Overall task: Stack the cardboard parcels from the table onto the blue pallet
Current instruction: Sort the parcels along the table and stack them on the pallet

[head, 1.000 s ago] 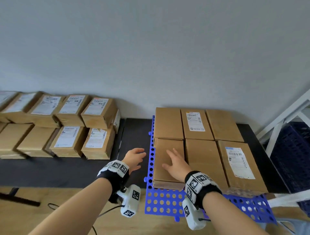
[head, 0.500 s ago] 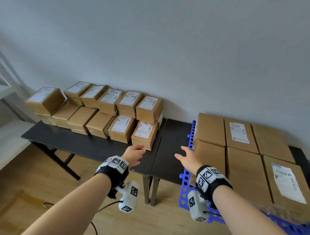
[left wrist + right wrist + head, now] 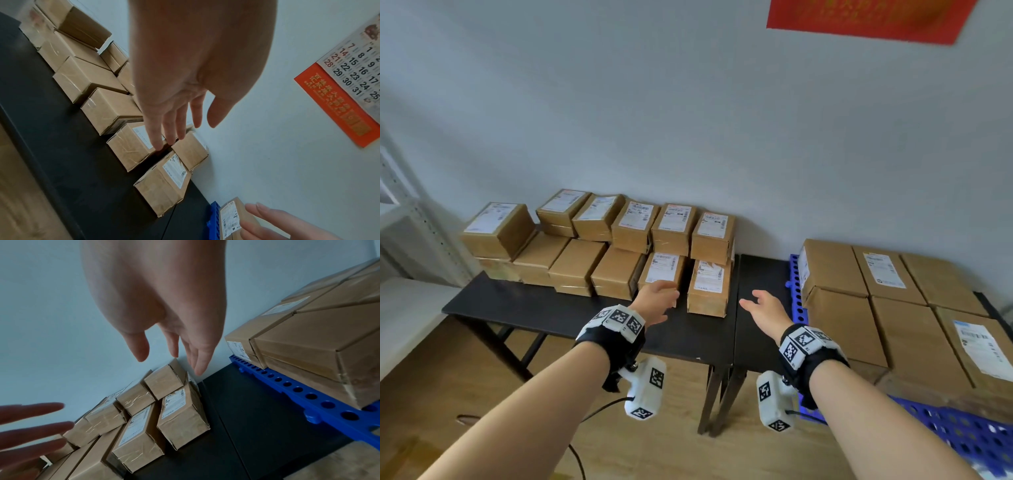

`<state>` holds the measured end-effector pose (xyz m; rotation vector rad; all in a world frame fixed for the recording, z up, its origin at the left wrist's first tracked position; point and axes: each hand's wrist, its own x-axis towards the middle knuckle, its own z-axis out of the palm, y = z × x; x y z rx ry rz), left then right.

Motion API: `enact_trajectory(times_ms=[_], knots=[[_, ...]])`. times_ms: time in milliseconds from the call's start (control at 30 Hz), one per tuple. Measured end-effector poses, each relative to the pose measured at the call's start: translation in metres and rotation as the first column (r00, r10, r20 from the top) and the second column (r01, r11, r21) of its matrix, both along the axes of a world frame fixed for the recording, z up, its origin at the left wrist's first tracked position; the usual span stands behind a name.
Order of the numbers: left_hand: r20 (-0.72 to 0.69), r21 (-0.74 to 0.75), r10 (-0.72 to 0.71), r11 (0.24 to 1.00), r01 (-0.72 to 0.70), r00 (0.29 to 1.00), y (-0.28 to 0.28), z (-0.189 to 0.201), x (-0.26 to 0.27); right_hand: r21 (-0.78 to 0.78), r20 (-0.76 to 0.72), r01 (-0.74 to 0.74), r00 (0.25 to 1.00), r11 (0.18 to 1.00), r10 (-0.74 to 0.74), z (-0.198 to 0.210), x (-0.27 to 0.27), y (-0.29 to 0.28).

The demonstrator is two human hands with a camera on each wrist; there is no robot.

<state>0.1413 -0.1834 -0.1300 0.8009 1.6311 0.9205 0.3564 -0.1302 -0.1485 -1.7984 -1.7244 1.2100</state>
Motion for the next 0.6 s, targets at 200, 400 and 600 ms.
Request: enact_trajectory(times_ms=[200,400,600], knots=[[-0.017,0.037,-0.007,0.999,0.008,1.000,0.025,0.000,-0.013,0.015,-0.009,0.002,1.000,1.000,-0.002,0.006,-0.022,0.015],[-0.039,0.055,-0.024,0.998,0.027,0.999,0.072,-0.006,-0.022,0.020,-0.060,-0.006,0.998,1.000,0.007,0.008,-0.035,0.061],[-0.042,0.037,-0.012,0.999,0.014,0.999,0.120,-0.006,-0.022,-0.014,-0.084,-0.035,0.996,0.999,0.034,0.012,-0.047,0.117]])
